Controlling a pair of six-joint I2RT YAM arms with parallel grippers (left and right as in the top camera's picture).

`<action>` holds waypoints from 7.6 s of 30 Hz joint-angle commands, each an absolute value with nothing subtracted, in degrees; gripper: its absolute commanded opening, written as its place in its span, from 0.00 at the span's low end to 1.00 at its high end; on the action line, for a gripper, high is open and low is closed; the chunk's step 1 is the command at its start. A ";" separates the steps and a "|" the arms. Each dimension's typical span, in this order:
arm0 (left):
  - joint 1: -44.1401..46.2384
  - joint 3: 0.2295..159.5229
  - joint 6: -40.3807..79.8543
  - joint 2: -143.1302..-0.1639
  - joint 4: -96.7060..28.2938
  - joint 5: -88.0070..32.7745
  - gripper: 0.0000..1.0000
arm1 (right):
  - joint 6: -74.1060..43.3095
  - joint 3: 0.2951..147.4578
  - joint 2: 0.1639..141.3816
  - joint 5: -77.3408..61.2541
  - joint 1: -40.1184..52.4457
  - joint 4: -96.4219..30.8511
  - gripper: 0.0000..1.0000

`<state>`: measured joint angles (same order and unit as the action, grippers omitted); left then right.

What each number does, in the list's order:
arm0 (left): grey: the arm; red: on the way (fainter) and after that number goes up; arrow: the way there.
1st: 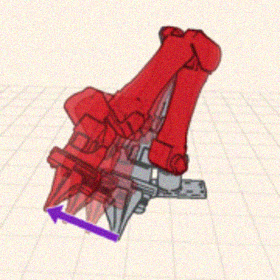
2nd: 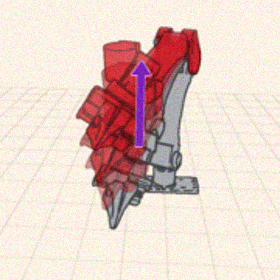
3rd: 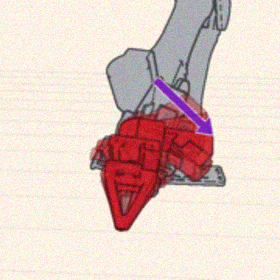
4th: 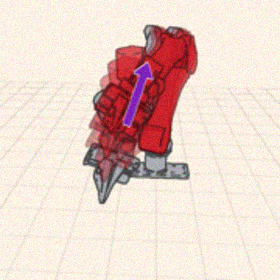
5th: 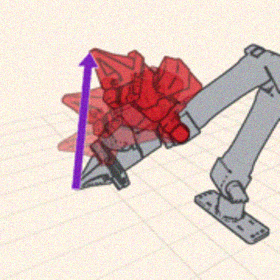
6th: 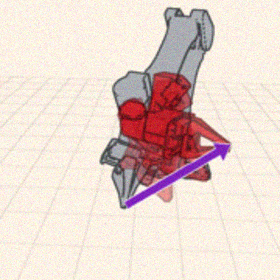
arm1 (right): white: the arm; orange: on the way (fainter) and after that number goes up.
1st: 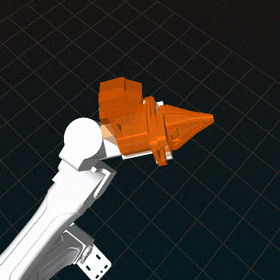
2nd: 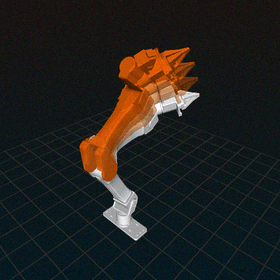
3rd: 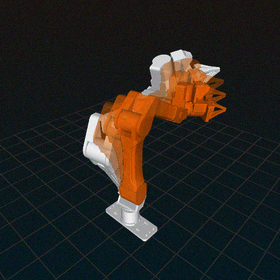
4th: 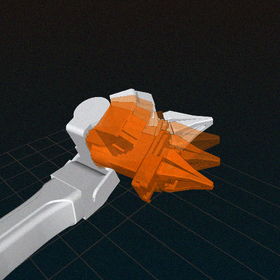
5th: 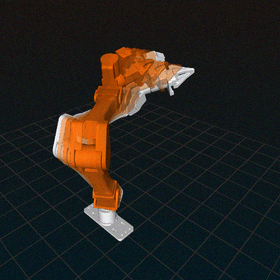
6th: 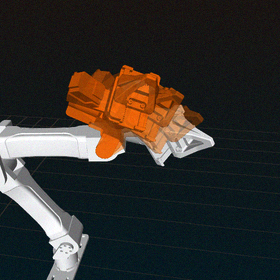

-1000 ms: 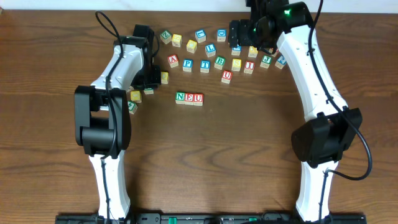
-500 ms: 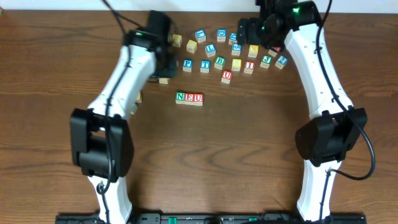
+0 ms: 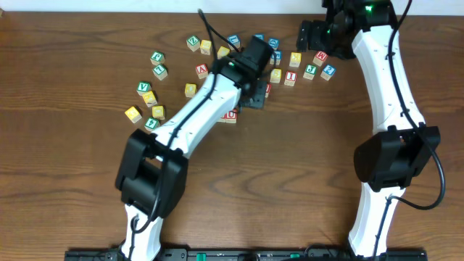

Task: Spell out NEURIPS
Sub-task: 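Close left gripper on green R block and lift it, then carry green R block and set it right of red U, then open left gripper and retract left arm toward the block arc, then move right gripper over red I block and grasp it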

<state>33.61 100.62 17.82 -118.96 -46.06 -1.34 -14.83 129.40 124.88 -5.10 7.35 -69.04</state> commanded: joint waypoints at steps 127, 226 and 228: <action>15.35 101.16 16.40 -103.81 -50.76 0.71 0.40 | -12.60 130.32 125.49 -4.67 9.76 -71.75 0.98; 6.90 100.38 10.48 -104.92 -48.60 7.20 0.42 | -22.20 127.46 143.74 2.44 12.69 -62.00 0.50; 6.66 100.38 10.50 -104.92 -48.51 7.18 0.42 | -22.20 126.78 143.74 2.46 12.69 -61.84 0.45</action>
<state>7.16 99.59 11.53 -105.01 -48.71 6.31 -22.76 128.09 142.89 2.33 12.80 -61.98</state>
